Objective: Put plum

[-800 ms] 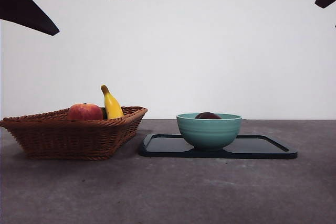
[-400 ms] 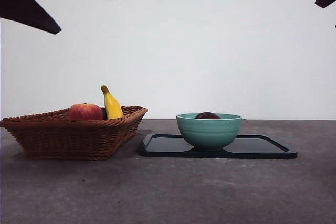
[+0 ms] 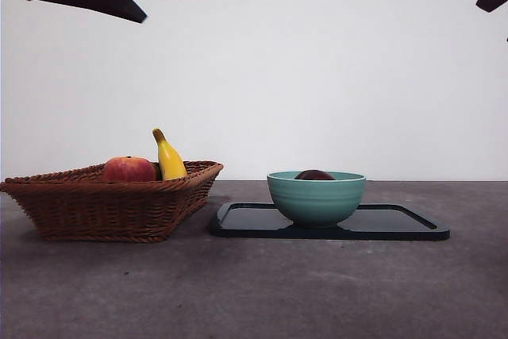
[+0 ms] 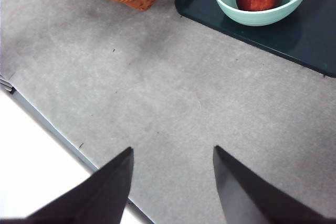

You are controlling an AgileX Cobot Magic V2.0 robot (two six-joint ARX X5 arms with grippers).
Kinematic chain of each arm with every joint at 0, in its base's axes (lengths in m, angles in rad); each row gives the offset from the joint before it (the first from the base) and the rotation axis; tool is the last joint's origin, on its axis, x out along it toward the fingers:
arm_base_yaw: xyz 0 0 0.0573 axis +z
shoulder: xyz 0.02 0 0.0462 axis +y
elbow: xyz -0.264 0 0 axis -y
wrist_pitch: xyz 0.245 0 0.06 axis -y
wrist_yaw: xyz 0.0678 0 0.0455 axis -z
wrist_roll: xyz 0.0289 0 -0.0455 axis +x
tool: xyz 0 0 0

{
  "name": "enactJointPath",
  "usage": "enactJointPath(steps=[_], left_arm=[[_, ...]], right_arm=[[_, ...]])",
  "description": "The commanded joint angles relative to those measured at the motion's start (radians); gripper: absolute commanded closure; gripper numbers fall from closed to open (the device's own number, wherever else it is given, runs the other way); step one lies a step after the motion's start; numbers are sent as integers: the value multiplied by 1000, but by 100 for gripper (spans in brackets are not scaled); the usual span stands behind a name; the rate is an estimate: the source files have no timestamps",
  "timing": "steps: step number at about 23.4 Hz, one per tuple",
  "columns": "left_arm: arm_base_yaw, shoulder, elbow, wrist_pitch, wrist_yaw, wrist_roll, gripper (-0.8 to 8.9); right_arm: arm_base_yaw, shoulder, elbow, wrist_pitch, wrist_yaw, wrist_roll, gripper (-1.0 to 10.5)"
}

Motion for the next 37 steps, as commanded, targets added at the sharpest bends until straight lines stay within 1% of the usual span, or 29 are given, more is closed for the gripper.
enactJointPath(steps=[1,4,6,11,13,17,20,27,30,32,37], left_arm=[[-21,79,94,12,-23,-19,404],[-37,176,192,11,-40,-19,404],[-55,286,303,6,-72,-19,404],[-91,552,539,-2,-133,-14,407],[-104,647,607,-2,-180,-9,407],[-125,801,703,6,-199,11,408],[-141,881,735,15,-248,43,408],[-169,1005,738,68,-298,95,408],[-174,1032,738,81,-306,114,408],[-176,1043,738,79,-341,132,408],[-176,1063,738,83,-344,153,408]], right_arm=[[6,2,6,9,-4,11,705],[6,2,6,9,-8,11,705],[6,2,7,9,-25,17,705],[6,2,7,8,-27,42,705],[6,2,7,6,-30,47,705],[6,-5,7,-14,-31,59,705],[6,-18,7,-42,-30,58,705],[6,-48,7,-78,-29,58,705],[6,-57,7,-80,-30,60,705],[6,-57,7,-86,-29,59,705],[6,-57,7,-89,-29,58,705]])
